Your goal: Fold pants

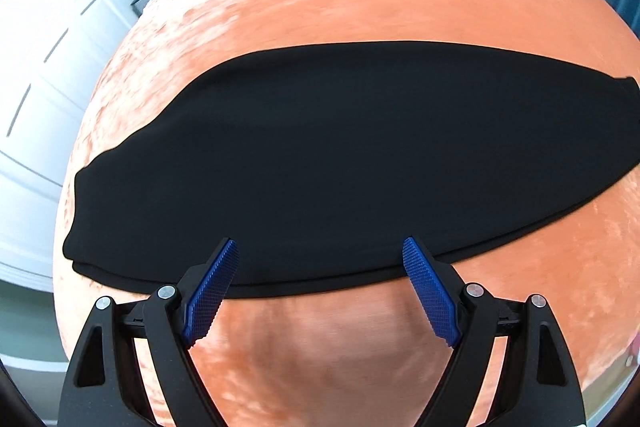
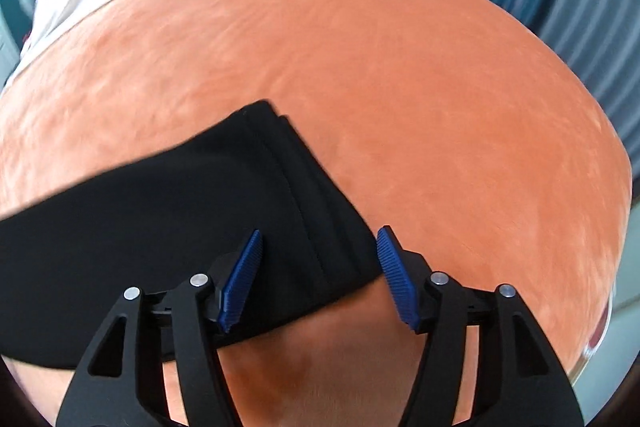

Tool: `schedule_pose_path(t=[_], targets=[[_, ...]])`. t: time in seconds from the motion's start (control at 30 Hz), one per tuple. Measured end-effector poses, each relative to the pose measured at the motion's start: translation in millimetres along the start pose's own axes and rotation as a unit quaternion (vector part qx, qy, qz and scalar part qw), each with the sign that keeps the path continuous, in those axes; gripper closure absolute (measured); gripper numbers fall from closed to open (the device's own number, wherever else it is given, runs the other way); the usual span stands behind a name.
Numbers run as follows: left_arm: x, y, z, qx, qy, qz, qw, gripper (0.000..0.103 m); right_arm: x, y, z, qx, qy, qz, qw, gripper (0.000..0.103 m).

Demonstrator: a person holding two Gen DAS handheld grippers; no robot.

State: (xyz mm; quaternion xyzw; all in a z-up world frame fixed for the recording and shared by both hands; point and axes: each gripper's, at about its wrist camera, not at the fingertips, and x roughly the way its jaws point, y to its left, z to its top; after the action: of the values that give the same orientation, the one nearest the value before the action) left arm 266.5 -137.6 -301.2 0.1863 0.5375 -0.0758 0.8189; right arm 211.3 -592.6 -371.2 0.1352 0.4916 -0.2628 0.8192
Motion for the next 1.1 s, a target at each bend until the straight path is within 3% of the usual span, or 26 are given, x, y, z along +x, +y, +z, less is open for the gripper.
schedule_pose_path(t=[0.07, 0.1, 0.2, 0.27, 0.3, 0.37, 0.43, 0.47, 0.53, 0.57, 0.67, 0.73, 0.87, 0.9, 0.93, 1.03, 1.1], targets=[[0.1, -10.8, 3.6, 0.006, 0.004, 0.005, 1.0000, 0.021, 1.3, -1.0, 2.9, -0.013, -0.006, 0.009, 1.000, 0.068], [-0.4, -15.3, 5.2, 0.009, 0.006, 0.005, 0.9999, 0.021, -1.9, -1.6, 7.2, -0.017, -0.008, 0.016, 1.000, 0.086], [-2.5, -27.7, 10.8, 0.013, 0.004, 0.008, 0.9999, 0.021, -19.0, -15.3, 15.0, -0.028, -0.049, 0.012, 0.998, 0.088], [-1.8, -38.4, 12.9, 0.018, 0.004, 0.013, 0.9997, 0.021, -3.8, -30.1, 14.0, -0.013, -0.033, 0.018, 0.999, 0.088], [-0.3, -44.1, 14.0, 0.021, 0.007, 0.014, 0.9996, 0.021, 18.5, -36.3, 8.2, 0.002, -0.011, 0.025, 1.000, 0.085], [0.1, -60.4, 17.4, 0.029, 0.015, 0.010, 0.9994, 0.021, 20.9, -38.6, 2.1, 0.012, -0.026, 0.034, 0.999, 0.078], [-0.8, -77.8, 22.1, 0.042, 0.020, 0.019, 0.9987, 0.021, 6.7, -38.7, 6.6, 0.018, -0.035, 0.046, 0.998, 0.058], [-0.3, -84.0, 24.2, 0.048, 0.023, 0.027, 0.9982, 0.021, 1.2, -41.5, 6.5, 0.024, -0.044, 0.051, 0.997, 0.054], [-0.4, -99.5, 29.6, 0.054, 0.025, 0.035, 0.9976, 0.021, -10.9, -54.8, 9.6, 0.044, -0.063, 0.030, 0.997, 0.020], [0.0, -101.5, 32.0, 0.054, 0.026, 0.036, 0.9976, 0.021, -10.9, -59.5, 10.8, 0.052, -0.064, 0.027, 0.996, 0.013], [0.3, -110.3, 37.0, 0.050, 0.028, 0.034, 0.9978, 0.021, 3.5, -84.5, 11.1, 0.105, -0.035, 0.076, 0.991, 0.010], [0.3, -112.9, 38.2, 0.050, 0.029, 0.037, 0.9976, 0.021, 27.6, -92.1, 8.5, 0.135, 0.013, 0.126, 0.983, 0.010], [-0.7, -106.8, 38.0, 0.043, 0.033, 0.039, 0.9977, 0.021, 32.8, -74.4, 3.0, 0.111, 0.008, 0.108, 0.988, 0.009], [1.3, -103.1, 40.3, 0.039, 0.036, 0.038, 0.9979, 0.021, 28.6, -67.8, 1.4, 0.097, 0.004, 0.108, 0.989, 0.016], [2.5, -97.5, 39.9, 0.033, 0.039, 0.036, 0.9981, 0.021, 27.3, -62.4, 1.1, 0.086, 0.003, 0.113, 0.990, 0.038], [4.9, -78.5, 35.7, 0.018, 0.044, 0.038, 0.9982, 0.021, 17.1, -49.7, 4.9, 0.076, 0.008, 0.138, 0.987, 0.081], [4.0, -66.6, 30.1, 0.009, 0.045, 0.040, 0.9981, 0.021, 3.8, -40.3, 10.3, 0.076, -0.003, 0.141, 0.987, 0.082]])
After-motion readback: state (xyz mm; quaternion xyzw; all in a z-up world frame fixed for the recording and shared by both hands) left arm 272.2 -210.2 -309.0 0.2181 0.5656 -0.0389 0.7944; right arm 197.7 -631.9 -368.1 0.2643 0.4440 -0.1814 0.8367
